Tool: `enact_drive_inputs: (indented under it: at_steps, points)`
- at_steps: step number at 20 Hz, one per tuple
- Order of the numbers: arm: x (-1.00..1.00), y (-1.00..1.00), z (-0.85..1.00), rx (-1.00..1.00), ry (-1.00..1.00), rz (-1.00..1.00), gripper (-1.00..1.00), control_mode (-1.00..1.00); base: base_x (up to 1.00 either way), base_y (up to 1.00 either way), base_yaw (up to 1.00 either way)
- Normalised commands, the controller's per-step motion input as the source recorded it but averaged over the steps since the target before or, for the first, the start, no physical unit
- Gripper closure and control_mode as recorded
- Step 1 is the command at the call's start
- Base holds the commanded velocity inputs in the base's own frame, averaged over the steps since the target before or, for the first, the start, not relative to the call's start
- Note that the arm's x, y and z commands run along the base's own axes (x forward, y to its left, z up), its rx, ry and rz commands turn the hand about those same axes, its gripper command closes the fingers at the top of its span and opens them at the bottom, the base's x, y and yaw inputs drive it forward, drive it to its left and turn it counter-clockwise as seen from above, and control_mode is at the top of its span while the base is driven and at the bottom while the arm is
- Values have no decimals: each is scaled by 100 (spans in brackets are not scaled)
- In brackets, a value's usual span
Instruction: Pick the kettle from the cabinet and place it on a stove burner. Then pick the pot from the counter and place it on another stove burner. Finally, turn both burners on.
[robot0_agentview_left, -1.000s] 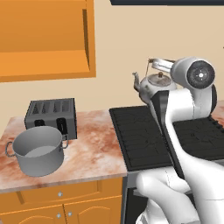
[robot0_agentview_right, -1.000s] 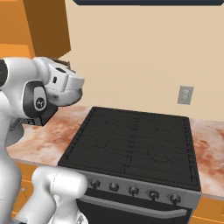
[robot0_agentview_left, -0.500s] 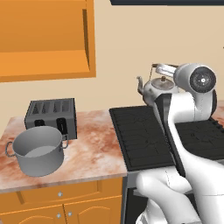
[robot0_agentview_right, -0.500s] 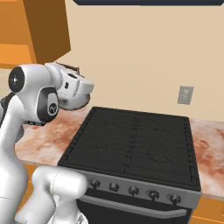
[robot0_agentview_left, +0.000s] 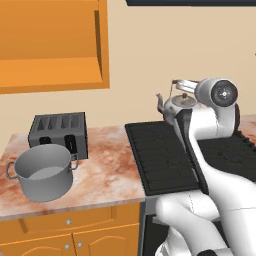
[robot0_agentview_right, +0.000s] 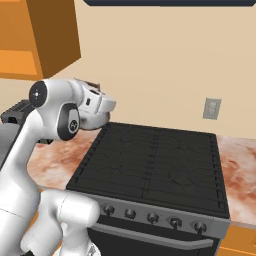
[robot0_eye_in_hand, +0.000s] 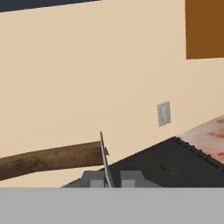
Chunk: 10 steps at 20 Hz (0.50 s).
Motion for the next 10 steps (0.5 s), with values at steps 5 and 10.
enact_drive_inputs:
  at_steps: [5, 10]
  points:
    - [39, -4, -32, 0, 5, 0, 100, -100, 0, 0, 0]
    - [21, -12, -10, 0, 0, 0, 100, -100, 0, 0, 0]
